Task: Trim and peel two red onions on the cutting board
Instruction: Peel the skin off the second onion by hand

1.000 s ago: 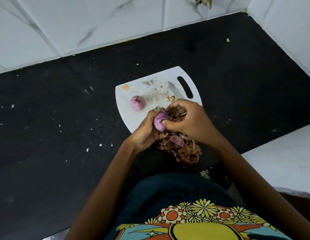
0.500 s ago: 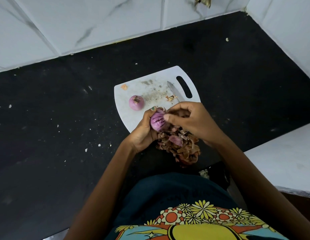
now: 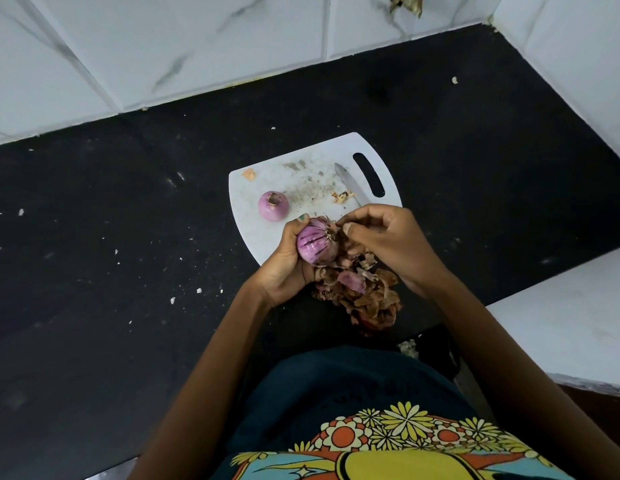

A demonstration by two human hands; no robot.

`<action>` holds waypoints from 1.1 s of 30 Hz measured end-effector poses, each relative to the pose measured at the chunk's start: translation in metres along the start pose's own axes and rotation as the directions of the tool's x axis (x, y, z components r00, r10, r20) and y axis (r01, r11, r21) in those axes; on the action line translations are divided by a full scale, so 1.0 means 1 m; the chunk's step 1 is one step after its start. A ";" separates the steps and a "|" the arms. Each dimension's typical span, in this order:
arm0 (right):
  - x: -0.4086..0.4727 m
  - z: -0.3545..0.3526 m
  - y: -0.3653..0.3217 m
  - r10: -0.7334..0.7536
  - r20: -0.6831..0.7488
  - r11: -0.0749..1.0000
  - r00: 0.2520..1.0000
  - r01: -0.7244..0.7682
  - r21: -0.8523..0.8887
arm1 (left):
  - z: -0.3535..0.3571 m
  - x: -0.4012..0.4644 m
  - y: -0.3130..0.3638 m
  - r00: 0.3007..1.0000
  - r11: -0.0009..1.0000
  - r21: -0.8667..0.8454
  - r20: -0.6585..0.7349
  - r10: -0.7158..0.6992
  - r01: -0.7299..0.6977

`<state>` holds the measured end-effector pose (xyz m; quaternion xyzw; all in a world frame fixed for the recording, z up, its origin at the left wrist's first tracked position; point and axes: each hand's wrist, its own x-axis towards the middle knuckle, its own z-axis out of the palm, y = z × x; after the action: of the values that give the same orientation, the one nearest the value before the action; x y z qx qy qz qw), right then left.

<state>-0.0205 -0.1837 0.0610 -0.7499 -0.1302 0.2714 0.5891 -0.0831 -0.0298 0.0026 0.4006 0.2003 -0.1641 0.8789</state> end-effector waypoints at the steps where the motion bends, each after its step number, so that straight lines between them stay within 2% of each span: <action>1: -0.001 0.001 -0.001 -0.032 0.022 0.999 0.999 0.033 -0.031 | 0.000 -0.001 0.001 1.000 1.000 0.013 0.008 -0.001 0.001; 4: -0.004 0.009 -0.001 -0.123 0.051 0.981 0.991 0.129 -0.145 | 0.003 -0.003 0.002 0.999 0.999 0.042 0.031 -0.019 0.018; 8: -0.005 0.018 0.008 -0.244 -0.094 0.967 0.965 0.235 -0.098 | 0.003 -0.002 0.005 0.998 1.000 0.021 0.061 0.000 -0.001; 11: -0.002 0.022 0.015 -0.226 -0.145 0.969 0.963 0.207 -0.135 | 0.001 -0.001 0.006 0.998 1.000 -0.004 0.061 0.025 -0.025; 14: 0.003 0.012 0.019 -0.163 -0.192 0.971 0.968 0.122 -0.208 | 0.004 -0.003 0.005 0.998 0.999 -0.032 0.059 -0.014 0.016; 18: 0.005 -0.005 0.021 -0.188 -0.139 0.896 0.972 0.112 -0.429 | 0.006 -0.004 0.006 0.996 0.996 -0.030 0.038 -0.080 0.081; 22: 0.001 -0.008 0.014 -0.247 -0.118 0.889 0.962 0.176 -0.422 | 0.009 -0.001 0.005 0.997 0.994 -0.074 0.005 -0.080 0.080; 27: -0.004 0.005 0.004 -0.327 0.020 0.854 0.945 0.304 -0.422 | 0.013 0.004 0.004 0.996 0.995 -0.069 -0.050 -0.078 0.075; 33: -0.004 0.020 0.000 -0.419 -0.059 0.777 0.906 0.324 -0.540 | 0.017 -0.001 0.006 0.998 0.998 0.001 -0.006 -0.056 0.056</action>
<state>-0.0345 -0.1698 0.0585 -0.8605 -0.2917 0.0370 0.4161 -0.0778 -0.0387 0.0176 0.3960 0.2139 -0.1875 0.8731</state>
